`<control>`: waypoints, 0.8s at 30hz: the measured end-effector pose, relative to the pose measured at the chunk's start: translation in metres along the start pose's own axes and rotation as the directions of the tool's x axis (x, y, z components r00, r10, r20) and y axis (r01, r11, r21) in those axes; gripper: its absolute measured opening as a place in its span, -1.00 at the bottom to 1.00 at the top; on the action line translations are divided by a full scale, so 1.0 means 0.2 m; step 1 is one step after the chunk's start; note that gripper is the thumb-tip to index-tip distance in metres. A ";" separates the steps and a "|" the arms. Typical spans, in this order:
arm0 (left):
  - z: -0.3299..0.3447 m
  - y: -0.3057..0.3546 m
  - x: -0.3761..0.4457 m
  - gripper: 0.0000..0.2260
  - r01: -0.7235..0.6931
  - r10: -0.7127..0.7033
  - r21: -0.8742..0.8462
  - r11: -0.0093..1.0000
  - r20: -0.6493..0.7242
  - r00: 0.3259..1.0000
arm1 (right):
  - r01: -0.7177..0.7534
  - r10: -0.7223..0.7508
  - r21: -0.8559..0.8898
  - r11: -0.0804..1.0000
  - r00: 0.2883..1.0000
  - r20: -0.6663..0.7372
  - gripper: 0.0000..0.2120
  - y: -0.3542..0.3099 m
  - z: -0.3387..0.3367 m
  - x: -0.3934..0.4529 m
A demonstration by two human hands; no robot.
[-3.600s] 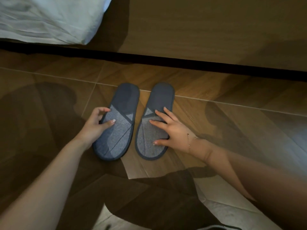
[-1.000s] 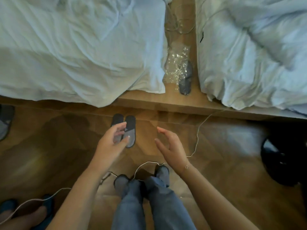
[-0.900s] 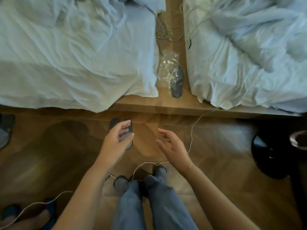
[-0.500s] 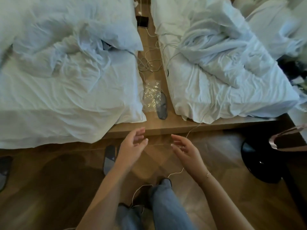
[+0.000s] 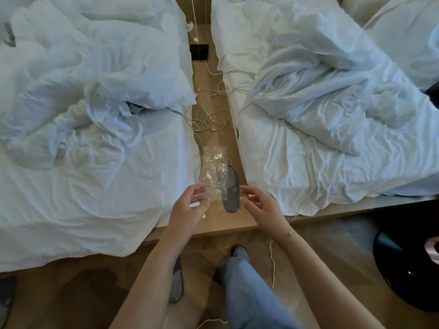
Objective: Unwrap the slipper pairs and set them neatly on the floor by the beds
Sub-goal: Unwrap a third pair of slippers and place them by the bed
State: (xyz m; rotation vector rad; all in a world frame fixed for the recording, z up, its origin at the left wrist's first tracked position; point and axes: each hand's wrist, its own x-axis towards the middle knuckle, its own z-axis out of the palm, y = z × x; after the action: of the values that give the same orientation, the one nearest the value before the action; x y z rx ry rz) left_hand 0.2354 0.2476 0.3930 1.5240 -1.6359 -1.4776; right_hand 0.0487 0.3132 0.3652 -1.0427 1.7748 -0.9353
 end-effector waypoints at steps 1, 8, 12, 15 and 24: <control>0.04 0.05 0.08 -0.70 0.016 -0.016 -0.010 1.000 0.009 1.000 | -0.007 0.007 -0.013 1.000 1.000 -0.001 -0.69 -0.01 -0.06 0.09; 0.11 0.19 0.53 -0.75 0.063 -0.063 -0.030 0.998 0.001 0.998 | -0.006 0.018 -0.225 0.974 0.999 0.050 -0.68 -0.03 -0.30 0.67; 0.09 0.12 0.72 -0.74 0.118 -0.117 -0.038 0.992 0.028 0.993 | -0.042 0.067 -0.312 0.949 0.995 0.070 -0.67 0.05 -0.29 0.87; 0.12 -0.01 0.88 -0.75 0.159 -0.156 -0.032 0.987 0.078 0.985 | -0.099 0.132 -0.336 0.937 0.988 0.077 -0.67 0.16 -0.23 0.97; 0.33 -0.60 1.36 -0.76 0.334 -0.333 0.008 0.943 0.097 0.938 | -0.352 0.407 -0.328 0.877 0.906 0.116 -0.69 0.87 0.09 1.39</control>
State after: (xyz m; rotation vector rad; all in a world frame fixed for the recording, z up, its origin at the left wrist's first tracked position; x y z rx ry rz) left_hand 0.1505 0.0501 0.1773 1.8203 -1.4716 -1.7553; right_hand -0.0632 0.1206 0.1227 -0.8784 1.9097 -0.3202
